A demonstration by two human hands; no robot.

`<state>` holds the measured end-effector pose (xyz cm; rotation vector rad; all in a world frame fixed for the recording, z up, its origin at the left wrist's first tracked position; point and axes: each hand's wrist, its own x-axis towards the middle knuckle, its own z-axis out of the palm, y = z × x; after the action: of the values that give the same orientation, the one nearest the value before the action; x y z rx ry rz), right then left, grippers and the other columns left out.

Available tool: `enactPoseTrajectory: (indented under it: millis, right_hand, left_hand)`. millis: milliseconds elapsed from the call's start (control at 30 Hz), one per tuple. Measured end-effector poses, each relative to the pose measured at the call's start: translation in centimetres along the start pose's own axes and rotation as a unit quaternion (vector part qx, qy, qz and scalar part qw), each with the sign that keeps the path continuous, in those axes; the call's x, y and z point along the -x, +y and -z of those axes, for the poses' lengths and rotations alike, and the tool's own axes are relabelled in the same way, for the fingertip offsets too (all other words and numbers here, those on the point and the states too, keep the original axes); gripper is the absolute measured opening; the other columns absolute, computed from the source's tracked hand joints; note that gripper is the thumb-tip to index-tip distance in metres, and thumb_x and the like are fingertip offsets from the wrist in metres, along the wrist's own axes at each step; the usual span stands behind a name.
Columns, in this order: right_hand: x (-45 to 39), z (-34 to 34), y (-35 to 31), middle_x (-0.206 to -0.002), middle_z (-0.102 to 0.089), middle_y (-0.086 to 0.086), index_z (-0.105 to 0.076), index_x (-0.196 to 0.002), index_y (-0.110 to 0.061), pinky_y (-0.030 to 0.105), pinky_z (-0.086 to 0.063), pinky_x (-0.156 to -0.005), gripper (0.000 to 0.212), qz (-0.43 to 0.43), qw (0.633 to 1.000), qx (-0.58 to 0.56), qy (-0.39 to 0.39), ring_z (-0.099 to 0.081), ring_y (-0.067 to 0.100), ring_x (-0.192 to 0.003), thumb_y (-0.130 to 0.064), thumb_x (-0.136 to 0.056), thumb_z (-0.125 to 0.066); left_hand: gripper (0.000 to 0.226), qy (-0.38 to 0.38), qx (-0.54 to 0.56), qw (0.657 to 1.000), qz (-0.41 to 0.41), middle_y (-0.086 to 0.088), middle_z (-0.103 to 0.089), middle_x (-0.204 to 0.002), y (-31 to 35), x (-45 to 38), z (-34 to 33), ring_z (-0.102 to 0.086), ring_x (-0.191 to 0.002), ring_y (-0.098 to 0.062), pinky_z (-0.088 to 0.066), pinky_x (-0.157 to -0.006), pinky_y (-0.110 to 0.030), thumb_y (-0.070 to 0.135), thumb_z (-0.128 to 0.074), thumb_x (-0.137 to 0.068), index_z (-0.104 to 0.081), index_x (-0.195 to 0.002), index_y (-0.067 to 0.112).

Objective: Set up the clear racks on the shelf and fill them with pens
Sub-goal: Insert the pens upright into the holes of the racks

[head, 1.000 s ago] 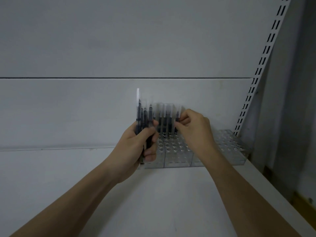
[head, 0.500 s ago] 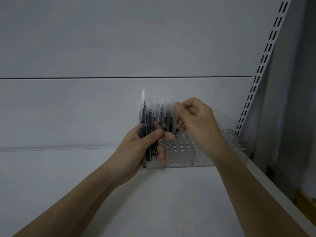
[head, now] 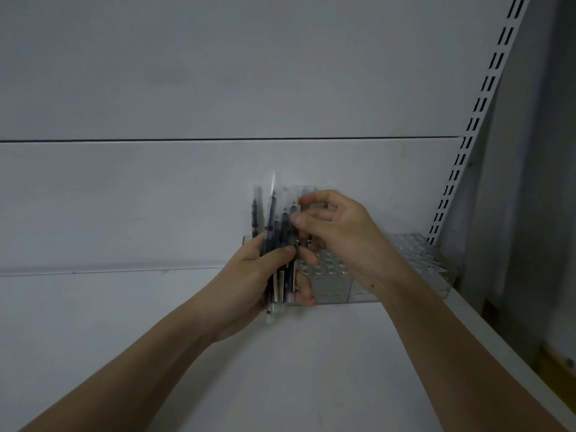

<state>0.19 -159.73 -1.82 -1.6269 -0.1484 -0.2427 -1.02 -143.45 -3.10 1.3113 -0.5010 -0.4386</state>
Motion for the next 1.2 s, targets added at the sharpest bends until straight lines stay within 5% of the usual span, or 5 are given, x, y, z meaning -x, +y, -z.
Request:
enactPoseTrajectory:
  millis: [267,533,800,967,1200]
  right_hand:
    - [-0.2,0.3,0.0,-0.09,-0.075,0.005,-0.068,-0.109,-0.012,0.033,-0.053,-0.069,0.027,0.016,0.997,-0.035,0.068,-0.067,0.018,-0.074,-0.021,-0.085,-0.077]
    - [-0.2,0.5,-0.1,-0.098,-0.075,0.006,-0.06,-0.12,-0.015,0.03,-0.055,-0.072,0.03,0.009,0.998,-0.062,0.005,-0.072,0.022,-0.09,-0.009,-0.092,-0.067]
    - [-0.7,2.4,-0.9,-0.096,-0.074,0.008,-0.062,-0.109,-0.008,0.024,-0.055,-0.069,0.021,0.072,0.969,-0.169,0.166,-0.072,0.016,-0.081,-0.003,-0.09,-0.068]
    - [-1.1,3.9,-0.5,-0.092,-0.071,0.003,-0.062,-0.105,-0.015,0.021,-0.055,-0.067,0.021,0.12,0.958,-0.045,0.258,-0.071,0.011,-0.08,-0.003,-0.09,-0.068]
    - [-1.5,3.7,0.8,-0.089,-0.068,-0.008,-0.061,-0.097,-0.029,0.035,-0.06,-0.079,0.025,0.141,0.953,0.119,0.24,-0.069,0.009,-0.082,-0.007,-0.087,-0.071]
  left_hand:
    - [0.024,-0.004,-0.007,1.0,0.014,-0.011,-0.07,-0.095,-0.2,-0.2,0.1,-0.066,-0.068,-0.027,-0.058,-0.061,-0.036,0.014,-0.044,-0.103,-0.058,-0.121,0.008]
    - [0.024,0.016,-0.027,0.999,-0.005,-0.009,-0.074,-0.103,-0.1,-0.2,0.2,-0.064,-0.061,-0.02,-0.053,-0.05,-0.027,0.016,-0.043,-0.103,-0.062,-0.117,0.011]
    - [0.023,0.056,0.042,0.997,-0.027,-0.011,-0.074,-0.11,0.1,-0.5,0.5,-0.074,-0.075,-0.027,-0.061,-0.065,-0.034,0.019,-0.041,-0.104,-0.055,-0.112,0.003]
    - [0.027,0.08,0.027,0.995,-0.051,-0.011,-0.074,-0.106,-0.2,-0.6,1.1,-0.071,-0.08,-0.025,-0.062,-0.077,-0.038,0.018,-0.043,-0.102,-0.06,-0.119,0.006]
    - [0.03,0.054,0.027,0.997,-0.038,-0.006,-0.073,-0.115,0.0,-0.6,0.9,-0.073,-0.089,-0.025,-0.061,-0.083,-0.04,0.023,-0.041,-0.102,-0.059,-0.125,0.019]
